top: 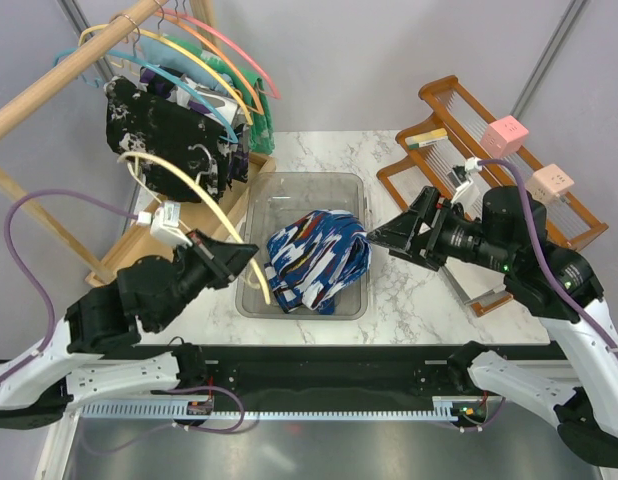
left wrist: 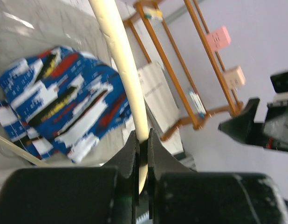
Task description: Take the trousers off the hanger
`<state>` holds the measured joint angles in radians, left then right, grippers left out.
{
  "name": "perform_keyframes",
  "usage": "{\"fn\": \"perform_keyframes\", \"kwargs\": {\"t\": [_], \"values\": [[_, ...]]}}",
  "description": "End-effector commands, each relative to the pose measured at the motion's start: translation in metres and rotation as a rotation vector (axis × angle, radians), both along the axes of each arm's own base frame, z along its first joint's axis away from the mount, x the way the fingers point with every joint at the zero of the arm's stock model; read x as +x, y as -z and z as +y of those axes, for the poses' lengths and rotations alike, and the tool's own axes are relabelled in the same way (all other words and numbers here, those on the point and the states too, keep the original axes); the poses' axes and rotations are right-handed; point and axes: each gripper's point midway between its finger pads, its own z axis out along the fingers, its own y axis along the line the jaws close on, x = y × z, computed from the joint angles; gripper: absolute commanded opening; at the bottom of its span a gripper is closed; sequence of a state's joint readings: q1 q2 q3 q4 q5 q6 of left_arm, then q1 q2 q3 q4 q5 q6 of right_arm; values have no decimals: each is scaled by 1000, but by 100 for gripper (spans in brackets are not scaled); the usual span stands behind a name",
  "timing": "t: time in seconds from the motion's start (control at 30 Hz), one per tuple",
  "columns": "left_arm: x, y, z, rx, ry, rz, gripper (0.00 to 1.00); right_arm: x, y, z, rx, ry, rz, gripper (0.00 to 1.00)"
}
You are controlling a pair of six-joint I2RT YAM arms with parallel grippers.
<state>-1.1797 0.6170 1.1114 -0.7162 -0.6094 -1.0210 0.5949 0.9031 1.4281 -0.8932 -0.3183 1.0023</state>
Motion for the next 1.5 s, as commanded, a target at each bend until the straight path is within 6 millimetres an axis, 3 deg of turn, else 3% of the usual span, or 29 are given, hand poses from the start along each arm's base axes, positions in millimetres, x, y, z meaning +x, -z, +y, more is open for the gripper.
{"fn": "perform_keyframes", "kwargs": {"t": [0.0, 0.2, 0.27, 0.3, 0.33, 0.4, 0.47, 0.5, 0.63, 0.97, 1.13, 1.27, 1.47], "values": [[35, -37, 20, 106, -219, -131, 2, -3, -14, 2, 15, -28, -36, 98], [68, -67, 39, 130, -417, -231, 2, -4, -7, 5, -2, -51, -17, 98], [81, -71, 34, 125, -409, -233, 2, -3, -4, 6, -7, -54, -6, 98], [95, -73, 52, 91, -485, -209, 2, -3, -3, 7, -11, -57, 1, 98], [100, -72, 44, 70, -434, -195, 2, -3, -3, 7, -10, -58, 1, 98], [120, -78, 57, 15, -479, -205, 2, -3, -3, 8, -11, -64, 6, 98], [132, -81, 51, -1, -447, -211, 2, -2, -2, 9, -12, -64, 11, 98], [137, -85, 57, -7, -468, -219, 2, -2, -3, 9, -12, -64, 11, 98], [148, -108, 58, -50, -447, -273, 2, -1, 0, 9, -19, -63, 19, 98], [160, -149, 99, -249, -547, -334, 2, 6, 0, 13, -32, -64, 11, 98], [167, -171, 106, -332, -549, -356, 2, 9, 0, 14, -34, -63, 10, 98], [173, -173, 120, -377, -606, -333, 2, 9, -3, 14, -23, -54, 3, 98], [186, -159, 128, -471, -616, -259, 2, 9, -2, 12, -18, -44, 3, 98]]}}
